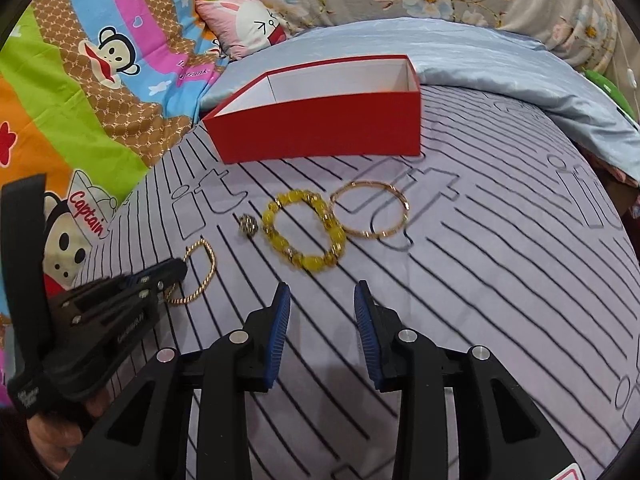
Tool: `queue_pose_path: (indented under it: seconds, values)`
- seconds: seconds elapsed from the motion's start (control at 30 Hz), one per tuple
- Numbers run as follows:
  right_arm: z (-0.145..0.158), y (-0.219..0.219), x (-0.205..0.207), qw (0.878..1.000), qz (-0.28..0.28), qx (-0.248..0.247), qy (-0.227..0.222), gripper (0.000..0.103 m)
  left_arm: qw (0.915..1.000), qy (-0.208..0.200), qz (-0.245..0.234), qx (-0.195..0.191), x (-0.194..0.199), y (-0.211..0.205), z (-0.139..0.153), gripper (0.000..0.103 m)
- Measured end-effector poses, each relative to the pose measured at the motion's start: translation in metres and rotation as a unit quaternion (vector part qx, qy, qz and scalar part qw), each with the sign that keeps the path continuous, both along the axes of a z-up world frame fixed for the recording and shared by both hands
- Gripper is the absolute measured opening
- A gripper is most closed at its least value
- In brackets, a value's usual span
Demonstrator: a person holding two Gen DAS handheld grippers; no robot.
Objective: Organize jewelry
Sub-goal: 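Grasp the gold bead necklace with the left tool, then grasp and lift the yellow bead bracelet with the right tool while the left tool holds the necklace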
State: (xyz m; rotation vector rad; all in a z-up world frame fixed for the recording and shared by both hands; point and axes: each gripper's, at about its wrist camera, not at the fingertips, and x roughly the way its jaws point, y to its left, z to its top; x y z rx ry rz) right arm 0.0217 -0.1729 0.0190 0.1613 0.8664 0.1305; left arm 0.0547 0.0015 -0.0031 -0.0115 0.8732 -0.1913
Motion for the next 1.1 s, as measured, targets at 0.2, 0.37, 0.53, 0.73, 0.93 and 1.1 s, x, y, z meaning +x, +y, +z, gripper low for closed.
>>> queue_pose_path:
  seconds: [0.2,0.37,0.53,0.73,0.93,1.1]
  values:
    - [-0.007,-0.002,0.030,1.000,-0.006,0.013,0.014,0.031,1.0000,0.000,-0.004,0.001,0.000,-0.001,0.000,0.003]
    - [-0.013,-0.002,0.041,1.000,-0.010,0.010,0.022,0.023,1.0000,0.001,-0.005,-0.003,0.001,-0.001,0.000,0.004]
    - [-0.016,0.000,0.045,1.000,-0.013,0.009,0.023,0.016,1.0000,0.002,-0.006,-0.005,0.001,0.000,-0.001,0.004]
    - [-0.019,0.001,0.048,1.000,-0.016,0.004,0.019,0.011,1.0000,0.002,-0.006,-0.005,0.001,0.000,-0.001,0.004]
    - [-0.019,-0.001,0.048,1.000,-0.018,0.004,0.019,0.009,1.0000,0.001,-0.006,-0.005,0.001,0.000,-0.001,0.004]
    - [-0.017,-0.005,0.041,0.999,-0.024,0.022,0.024,0.009,1.0000,0.001,-0.006,-0.003,0.001,0.000,-0.001,0.004]
